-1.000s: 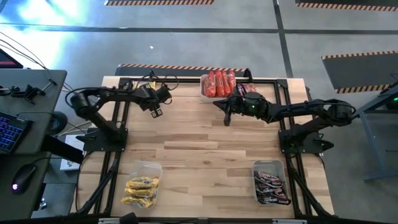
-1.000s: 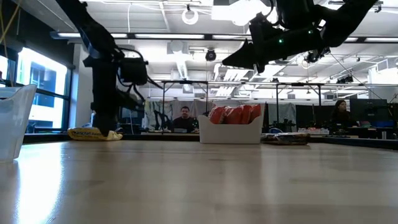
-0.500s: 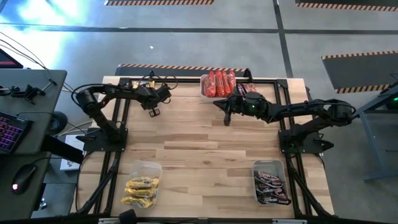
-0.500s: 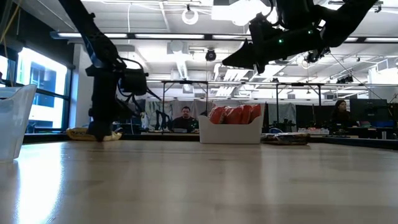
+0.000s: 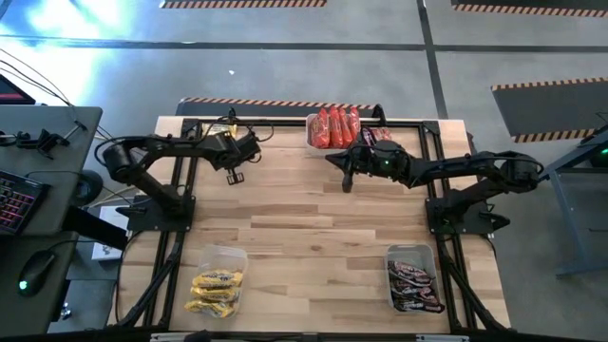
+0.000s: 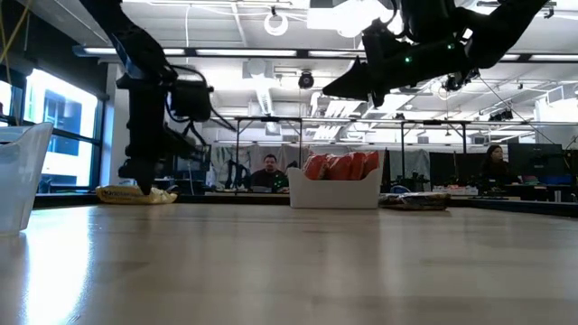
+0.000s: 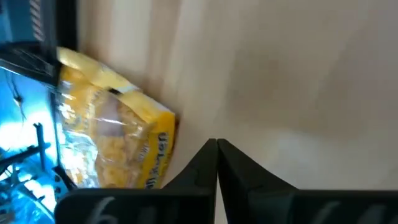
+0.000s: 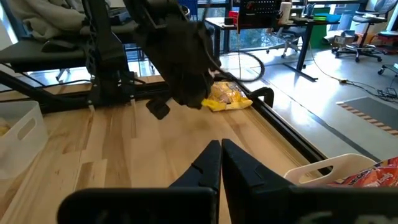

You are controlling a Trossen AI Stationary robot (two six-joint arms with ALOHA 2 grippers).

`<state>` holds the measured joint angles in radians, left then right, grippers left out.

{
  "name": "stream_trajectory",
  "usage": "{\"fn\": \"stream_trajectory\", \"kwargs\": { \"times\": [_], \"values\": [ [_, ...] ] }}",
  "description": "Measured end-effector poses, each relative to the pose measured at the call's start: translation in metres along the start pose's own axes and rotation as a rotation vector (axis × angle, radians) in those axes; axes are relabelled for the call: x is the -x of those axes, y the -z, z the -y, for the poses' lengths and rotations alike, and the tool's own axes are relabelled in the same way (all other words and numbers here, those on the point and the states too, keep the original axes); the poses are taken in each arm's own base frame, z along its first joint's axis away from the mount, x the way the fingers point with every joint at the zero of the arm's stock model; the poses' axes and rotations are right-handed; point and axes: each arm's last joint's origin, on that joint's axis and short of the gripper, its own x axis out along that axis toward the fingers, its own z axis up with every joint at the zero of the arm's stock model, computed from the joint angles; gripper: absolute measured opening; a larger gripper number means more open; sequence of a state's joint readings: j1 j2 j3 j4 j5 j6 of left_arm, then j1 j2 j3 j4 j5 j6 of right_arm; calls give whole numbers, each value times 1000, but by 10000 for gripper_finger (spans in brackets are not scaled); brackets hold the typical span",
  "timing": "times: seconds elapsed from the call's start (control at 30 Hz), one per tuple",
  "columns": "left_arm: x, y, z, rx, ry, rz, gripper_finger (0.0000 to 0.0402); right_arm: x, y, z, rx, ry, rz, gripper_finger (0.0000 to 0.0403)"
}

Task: Sort Maruchan noodles
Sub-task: Put the yellow noodle pack into the transparent bin

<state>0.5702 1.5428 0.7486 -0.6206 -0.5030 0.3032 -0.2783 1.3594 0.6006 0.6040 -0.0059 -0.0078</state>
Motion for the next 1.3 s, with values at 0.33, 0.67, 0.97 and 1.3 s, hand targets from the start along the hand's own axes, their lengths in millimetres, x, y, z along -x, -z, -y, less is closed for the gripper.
{"fn": "stream_trajectory", "kwargs": {
  "times": [0.33, 0.67, 0.97, 1.3],
  "values": [
    [1, 1, -13, 90, -82, 17, 67, 0, 0, 0, 0, -2, -3, 0],
    [-17, -5, -22, 50, -107, 17, 194, 0, 0, 0, 0, -2, -3, 0],
    [-42, -1, -26, 23, -114, -96, 181, 0, 0, 0, -4, -2, -3, 0],
    [-41, -1, -20, -54, -92, -106, 16, 0, 0, 0, -4, -2, -3, 0]
  ]
}}
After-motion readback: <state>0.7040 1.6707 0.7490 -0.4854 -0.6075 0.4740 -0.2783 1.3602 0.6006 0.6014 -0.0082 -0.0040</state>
